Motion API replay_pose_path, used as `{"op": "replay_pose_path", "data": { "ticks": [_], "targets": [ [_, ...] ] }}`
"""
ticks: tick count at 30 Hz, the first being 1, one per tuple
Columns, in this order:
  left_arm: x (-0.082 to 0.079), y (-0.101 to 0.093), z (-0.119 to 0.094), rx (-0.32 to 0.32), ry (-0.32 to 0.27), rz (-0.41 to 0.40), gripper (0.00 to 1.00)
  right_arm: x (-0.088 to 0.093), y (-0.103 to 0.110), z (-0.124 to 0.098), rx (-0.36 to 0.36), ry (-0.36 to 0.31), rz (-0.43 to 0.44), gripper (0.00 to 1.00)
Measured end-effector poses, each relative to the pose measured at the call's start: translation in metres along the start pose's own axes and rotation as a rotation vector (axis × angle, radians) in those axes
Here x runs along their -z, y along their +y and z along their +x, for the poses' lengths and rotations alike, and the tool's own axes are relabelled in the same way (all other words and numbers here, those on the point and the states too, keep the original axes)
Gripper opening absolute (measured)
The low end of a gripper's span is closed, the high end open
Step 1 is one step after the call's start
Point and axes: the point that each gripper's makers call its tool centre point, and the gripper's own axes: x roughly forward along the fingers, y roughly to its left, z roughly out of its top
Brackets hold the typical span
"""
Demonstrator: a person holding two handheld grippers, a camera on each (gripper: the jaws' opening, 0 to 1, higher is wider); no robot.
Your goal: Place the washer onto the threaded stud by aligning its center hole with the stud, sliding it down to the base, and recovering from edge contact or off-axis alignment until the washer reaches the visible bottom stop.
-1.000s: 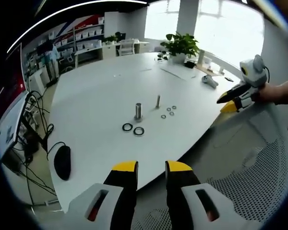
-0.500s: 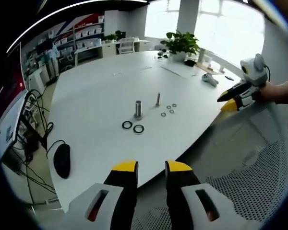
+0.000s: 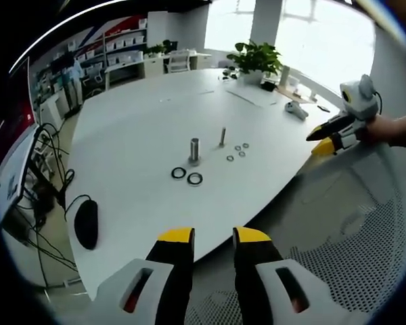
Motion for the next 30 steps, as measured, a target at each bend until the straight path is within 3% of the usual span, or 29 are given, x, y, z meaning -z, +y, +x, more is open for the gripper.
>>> {"op": "replay_pose_path", "data": {
  "ticks": [30],
  "targets": [
    [0.0003, -0.0051, 0.0005, 0.01, 0.018, 0.017, 0.2, 0.0034, -0.0045, 0.0017, 0.006, 0.013, 0.002, 0.34]
  ]
}}
